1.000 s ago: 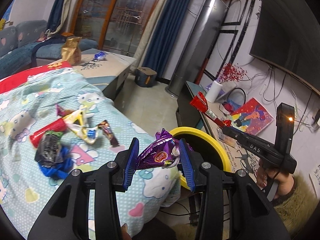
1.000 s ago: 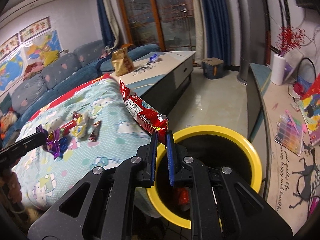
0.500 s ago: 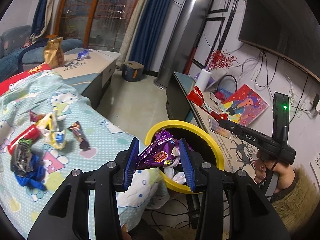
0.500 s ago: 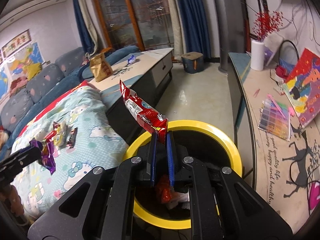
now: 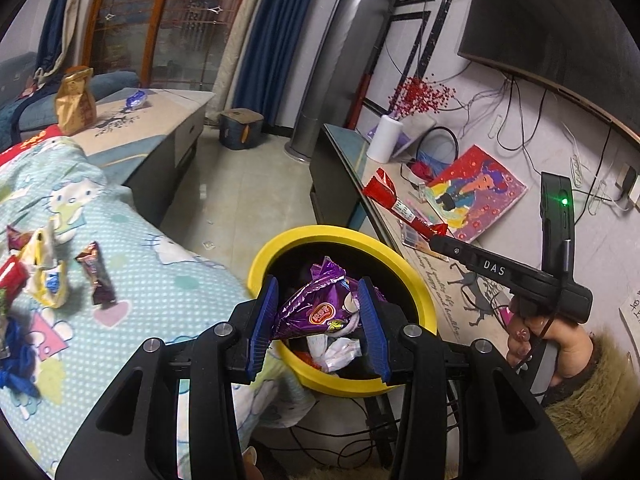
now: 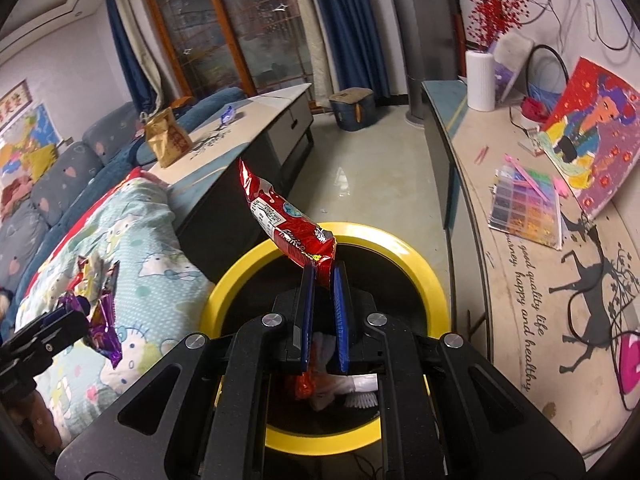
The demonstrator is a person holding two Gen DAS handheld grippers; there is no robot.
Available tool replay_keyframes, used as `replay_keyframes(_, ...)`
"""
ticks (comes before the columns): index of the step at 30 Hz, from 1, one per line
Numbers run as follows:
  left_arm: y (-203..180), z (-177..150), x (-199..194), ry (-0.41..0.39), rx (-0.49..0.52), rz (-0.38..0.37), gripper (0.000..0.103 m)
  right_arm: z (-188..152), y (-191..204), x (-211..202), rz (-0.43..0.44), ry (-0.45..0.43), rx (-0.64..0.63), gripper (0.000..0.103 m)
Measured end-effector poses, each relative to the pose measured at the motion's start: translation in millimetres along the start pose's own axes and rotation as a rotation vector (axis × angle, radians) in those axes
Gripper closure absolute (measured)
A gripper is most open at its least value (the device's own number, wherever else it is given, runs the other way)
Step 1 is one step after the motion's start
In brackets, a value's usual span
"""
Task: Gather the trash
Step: 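Carry both wrappers over the yellow bin and open both tools, then move both open tools back over the remaining trash on the bed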
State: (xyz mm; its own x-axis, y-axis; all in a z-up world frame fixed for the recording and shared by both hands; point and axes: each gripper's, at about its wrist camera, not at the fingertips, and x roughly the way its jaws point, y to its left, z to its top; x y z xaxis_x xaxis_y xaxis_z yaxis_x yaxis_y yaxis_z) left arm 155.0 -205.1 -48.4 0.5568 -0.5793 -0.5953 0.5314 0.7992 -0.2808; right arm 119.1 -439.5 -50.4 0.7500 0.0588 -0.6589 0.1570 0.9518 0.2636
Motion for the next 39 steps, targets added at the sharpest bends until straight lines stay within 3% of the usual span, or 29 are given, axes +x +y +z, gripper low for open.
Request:
replay_keyframes(17, -26, -21, 64, 0.097, 0.055, -0.015, 0.064, -15, -25, 23, -0.038, 0.083, 0.029, 0.096)
replay_keyframes(27, -21, -20, 89, 0.125, 0.031, -0.048, 0.061, -15, -32, 27, 0.008, 0.096, 0.049, 0.093)
replay_keyframes(28, -21, -19, 91, 0.124, 0.025, -0.050, 0.054, -15, -33, 27, 0.003, 0.094, 0.052, 0.082)
replay_keyframes(29, -19, -19, 91, 0.120, 0.018, -0.044, 0.039, -14, -34, 27, -0.004, 0.094, 0.063, 0.076)
replay_keyframes(31, -18, -19, 88, 0.100, 0.006, -0.027, 0.020, -13, -37, 24, -0.009, 0.085, 0.078, 0.068)
replay_keyframes(33, -17, -18, 79, 0.070, 0.001, -0.026, 0.017, -12, -37, 21, -0.023, 0.069, 0.082, 0.057)
replay_keyframes(35, -17, -16, 71, 0.050, -0.005, -0.020, 0.007, -10, -37, 16, -0.041, 0.044, 0.091, 0.046)
replay_keyframes(39, -15, -13, 51, 0.006, -0.012, -0.004, 0.006, -7, -31, 8, -0.053, 0.007, 0.089, 0.043)
